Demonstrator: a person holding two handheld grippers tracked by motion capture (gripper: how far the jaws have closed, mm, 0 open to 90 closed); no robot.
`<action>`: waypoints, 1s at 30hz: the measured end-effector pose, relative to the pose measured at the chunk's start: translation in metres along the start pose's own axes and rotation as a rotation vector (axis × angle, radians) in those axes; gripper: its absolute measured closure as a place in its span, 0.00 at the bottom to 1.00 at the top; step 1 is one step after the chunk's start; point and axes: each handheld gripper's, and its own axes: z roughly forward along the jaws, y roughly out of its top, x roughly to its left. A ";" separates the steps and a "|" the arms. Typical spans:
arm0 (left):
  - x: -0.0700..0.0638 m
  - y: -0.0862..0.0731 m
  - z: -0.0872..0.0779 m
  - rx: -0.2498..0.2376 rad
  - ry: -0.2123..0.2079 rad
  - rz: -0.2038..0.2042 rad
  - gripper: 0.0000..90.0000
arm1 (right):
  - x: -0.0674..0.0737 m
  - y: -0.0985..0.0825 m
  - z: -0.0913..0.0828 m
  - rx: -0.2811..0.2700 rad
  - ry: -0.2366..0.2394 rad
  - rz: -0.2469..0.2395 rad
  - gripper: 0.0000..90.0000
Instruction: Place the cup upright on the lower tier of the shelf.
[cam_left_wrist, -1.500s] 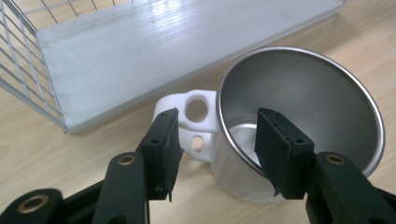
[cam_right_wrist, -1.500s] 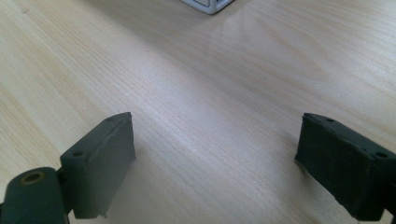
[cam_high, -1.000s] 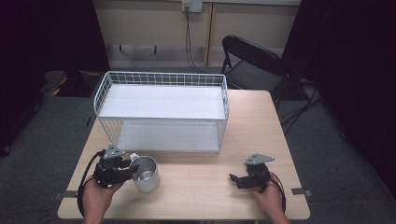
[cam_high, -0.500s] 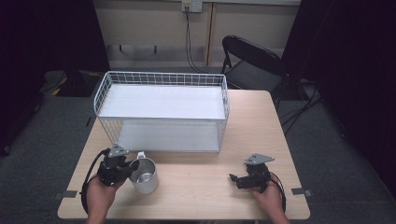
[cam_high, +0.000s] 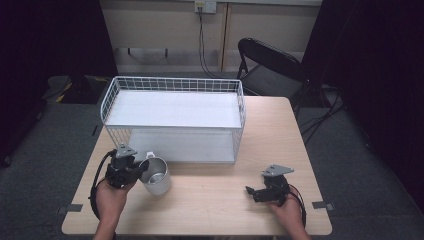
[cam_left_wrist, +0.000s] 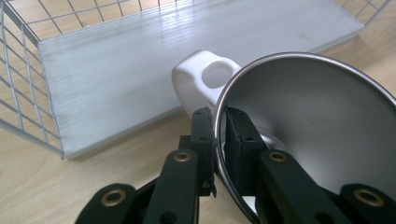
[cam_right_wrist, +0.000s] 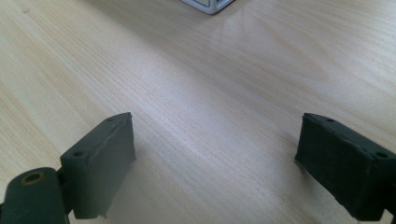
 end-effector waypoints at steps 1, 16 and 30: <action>0.000 0.000 0.000 0.000 0.000 0.000 0.91 | 0.000 0.000 0.000 0.000 0.000 0.000 0.12; 0.006 0.011 0.011 -0.019 0.046 -0.022 0.91 | 0.000 0.000 0.000 0.000 0.001 -0.002 0.12; 0.003 0.023 0.019 -0.066 0.088 -0.031 0.92 | 0.000 0.000 0.000 0.001 0.002 -0.003 0.12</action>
